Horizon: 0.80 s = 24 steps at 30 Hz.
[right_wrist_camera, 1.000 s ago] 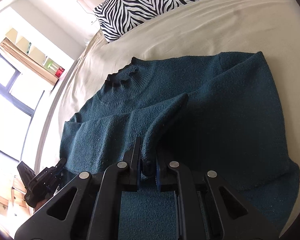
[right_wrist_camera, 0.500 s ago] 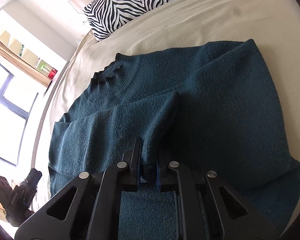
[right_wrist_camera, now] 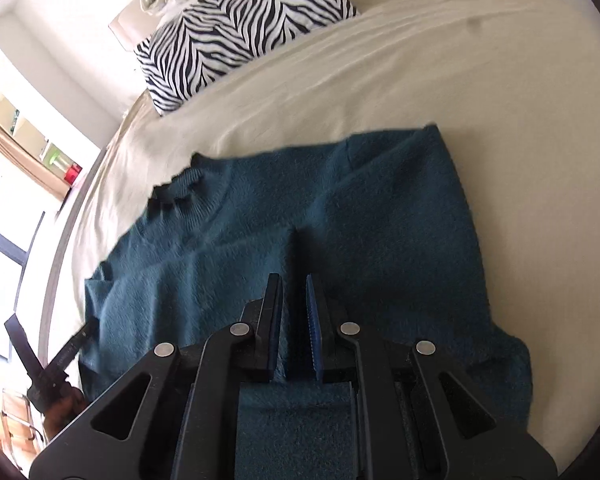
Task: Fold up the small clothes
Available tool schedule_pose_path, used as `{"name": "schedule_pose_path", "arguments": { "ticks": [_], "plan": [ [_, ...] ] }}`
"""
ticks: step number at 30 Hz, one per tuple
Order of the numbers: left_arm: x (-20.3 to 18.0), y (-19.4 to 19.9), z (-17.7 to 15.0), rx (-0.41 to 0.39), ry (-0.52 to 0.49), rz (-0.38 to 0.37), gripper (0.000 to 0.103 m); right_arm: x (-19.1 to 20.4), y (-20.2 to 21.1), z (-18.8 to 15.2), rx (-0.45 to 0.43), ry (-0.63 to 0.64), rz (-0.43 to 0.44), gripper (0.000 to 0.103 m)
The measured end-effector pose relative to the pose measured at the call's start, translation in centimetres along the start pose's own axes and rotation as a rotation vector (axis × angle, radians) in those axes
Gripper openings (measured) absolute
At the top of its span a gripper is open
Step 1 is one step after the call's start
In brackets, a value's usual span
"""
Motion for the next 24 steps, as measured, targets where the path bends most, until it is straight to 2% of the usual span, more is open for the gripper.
{"name": "schedule_pose_path", "arguments": {
  "ticks": [2,4,5,7,8,9,12,14,15,16,17,19,21,24],
  "plan": [
    [0.1,0.1,-0.2,-0.008,0.008,-0.006,0.049,2.4,0.2,0.8,-0.026,0.011,0.085,0.012],
    [0.2,0.4,-0.3,-0.011,0.011,-0.005,0.05,5.2,-0.9,0.4,-0.001,0.066,0.143,0.015],
    [0.3,0.4,-0.5,-0.013,0.01,-0.005,0.05,6.2,-2.0,-0.2,0.025,0.086,0.166,0.021],
    [0.2,0.4,-0.6,-0.012,0.013,-0.008,0.05,6.3,-5.3,-1.8,0.106,0.084,0.177,0.039],
    [0.3,0.3,-0.5,-0.009,0.02,-0.014,0.05,5.7,-6.8,-2.6,0.129,0.057,0.193,0.04],
    [0.5,0.3,-0.5,-0.006,0.03,-0.022,0.05,5.0,-7.0,-2.3,0.077,0.031,0.24,0.032],
    [0.7,0.4,-0.4,-0.01,0.052,-0.048,0.05,2.0,-5.6,-1.3,0.041,-0.137,0.287,0.031],
    [1.1,1.1,-0.4,-0.009,0.087,-0.078,0.05,-0.2,-3.6,-1.0,0.013,-0.162,0.221,0.032],
    [1.4,1.8,-0.6,0.002,0.107,-0.093,0.05,-1.3,-2.1,-1.0,0.0,-0.149,0.164,0.041],
    [1.8,2.8,-0.9,0.013,0.123,-0.095,0.052,-2.4,-0.4,-1.0,-0.017,-0.135,0.099,0.041],
    [2.2,4.2,-1.3,0.015,0.132,-0.09,0.055,-3.2,1.6,-1.2,-0.035,-0.126,0.083,0.043],
    [2.9,7.4,-2.3,0.01,0.121,-0.081,0.067,-4.7,5.8,-2.1,-0.061,-0.12,0.087,0.044],
    [3.7,11.1,-3.8,0.001,0.098,-0.074,0.075,-6.3,10.3,-3.8,-0.088,-0.123,0.073,0.052],
    [4.3,15.3,-7.6,0.069,0.097,-0.107,0.077,-8.3,16.2,-7.5,-0.1,-0.121,0.066,0.059]
  ]
}}
Point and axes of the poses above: each gripper's, at about its wrist camera, not at the fingertips, and y roughly against the way its jaws point, x to its left, z to its top, the point moved 7 cm from there along -y, roughly the way its jaws point, and after that the axes turned 9 degrees about -x, right-handed, at the moved point
